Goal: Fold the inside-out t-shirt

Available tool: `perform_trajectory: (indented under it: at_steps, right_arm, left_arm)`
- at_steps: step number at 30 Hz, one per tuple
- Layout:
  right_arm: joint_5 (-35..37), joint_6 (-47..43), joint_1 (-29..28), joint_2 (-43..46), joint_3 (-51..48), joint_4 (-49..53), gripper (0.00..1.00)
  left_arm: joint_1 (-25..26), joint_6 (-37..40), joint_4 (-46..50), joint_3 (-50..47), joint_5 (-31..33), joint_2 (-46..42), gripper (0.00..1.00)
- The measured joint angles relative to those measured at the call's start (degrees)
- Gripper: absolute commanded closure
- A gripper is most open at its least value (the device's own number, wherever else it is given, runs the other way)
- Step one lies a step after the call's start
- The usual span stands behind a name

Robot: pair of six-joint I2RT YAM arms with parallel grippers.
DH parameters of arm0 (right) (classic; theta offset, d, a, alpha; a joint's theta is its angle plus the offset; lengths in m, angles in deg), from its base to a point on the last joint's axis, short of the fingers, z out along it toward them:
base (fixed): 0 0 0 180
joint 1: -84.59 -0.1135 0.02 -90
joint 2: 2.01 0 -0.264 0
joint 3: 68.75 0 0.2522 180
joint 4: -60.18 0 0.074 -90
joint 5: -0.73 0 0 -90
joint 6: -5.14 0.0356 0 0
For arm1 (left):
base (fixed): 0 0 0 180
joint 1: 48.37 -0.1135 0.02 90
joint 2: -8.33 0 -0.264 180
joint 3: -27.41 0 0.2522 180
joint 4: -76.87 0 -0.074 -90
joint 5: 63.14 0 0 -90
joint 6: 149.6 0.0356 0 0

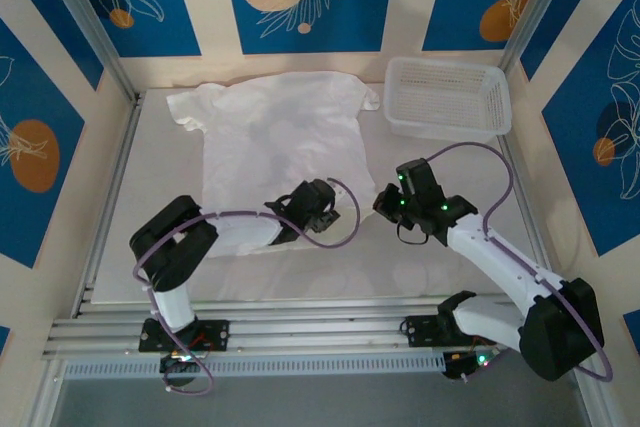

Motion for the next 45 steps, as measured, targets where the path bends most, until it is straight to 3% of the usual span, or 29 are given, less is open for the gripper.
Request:
perform_trajectory:
  at_steps: [5,12,13,14,16,18,19,23,24,27,29,32,33,36,37,40,45]
  right_arm:
    - [0.11,-0.48,2.43,1.22,0.00,1.46,1.00]
    - [0.24,-1.51,7.50,2.56,-0.20,3.26,1.00]
    - [0.26,-1.66,8.39,3.04,-0.26,3.52,1.00]
    - [0.26,-1.88,9.49,3.65,-0.31,3.87,1.00]
    - [0.17,-2.38,11.17,4.72,-0.52,4.15,1.00]
    - [-0.52,-3.30,12.07,5.16,-0.81,4.11,1.00]
    - [-1.11,-3.72,12.07,5.14,-0.96,3.96,0.97]
    - [-2.73,-6.01,10.78,4.92,-1.03,3.08,0.55]
    - [-2.99,-6.78,10.23,5.11,-0.98,2.62,0.49]
    - [-4.79,-11.39,6.93,6.75,-0.94,-0.74,0.41]
    - [-7.21,-16.04,1.62,7.96,-0.85,-5.38,0.37]
    - [-8.81,-24.98,-11.32,7.32,-0.87,-15.34,0.49]
    - [-7.89,-28.57,-16.39,5.81,-0.96,-19.45,0.57]
    - [-2.19,-40.61,-27.08,-2.45,-1.09,-31.95,0.95]
    - [0.24,-44.06,-28.96,-5.95,-1.14,-35.76,1.00]
    - [9.68,-56.41,-31.67,-19.12,-1.16,-47.82,1.00]
    - [23.17,-82.66,-31.26,-39.21,1.03,-67.47,1.00]
  left_arm:
    - [-1.31,-1.57,6.08,-1.09,11.76,-1.49,0.25]
    - [-9.75,-9.42,13.68,-4.24,16.72,-10.60,0.30]
    - [-11.08,-10.25,13.99,-4.81,16.63,-12.04,0.37]
    - [-12.46,-11.30,14.19,-5.64,16.33,-13.94,0.54]
    - [-14.60,-12.04,14.21,-7.26,13.68,-17.22,0.99]
    - [-15.54,-11.37,14.60,-8.11,6.93,-20.13,1.00]
    - [-15.47,-10.62,14.80,-8.11,3.39,-21.05,1.00]
    - [-13.55,-10.36,14.71,-8.04,-10.21,-25.94,1.00]
    - [-13.25,-10.54,14.80,-7.93,-11.89,-27.26,1.00]
    - [-12.96,-11.37,16.96,-6.12,-15.58,-29.88,1.00]
    - [-12.96,-11.78,18.78,-3.87,-17.70,-30.34,1.00]
    - [-12.96,-13.05,20.94,-0.68,-19.93,-30.34,1.00]
    - [-12.96,-13.55,21.57,0.11,-20.35,-30.34,1.00]
    - [-12.96,-14.93,22.69,1.42,-20.81,-30.36,1.00]
    - [-12.96,-15.19,23.08,1.68,-20.81,-30.36,1.00]
    - [-12.96,-16.11,24.46,2.84,-20.81,-30.45,1.00]
    - [-13.84,-18.08,28.24,6.97,-20.11,-30.45,1.00]
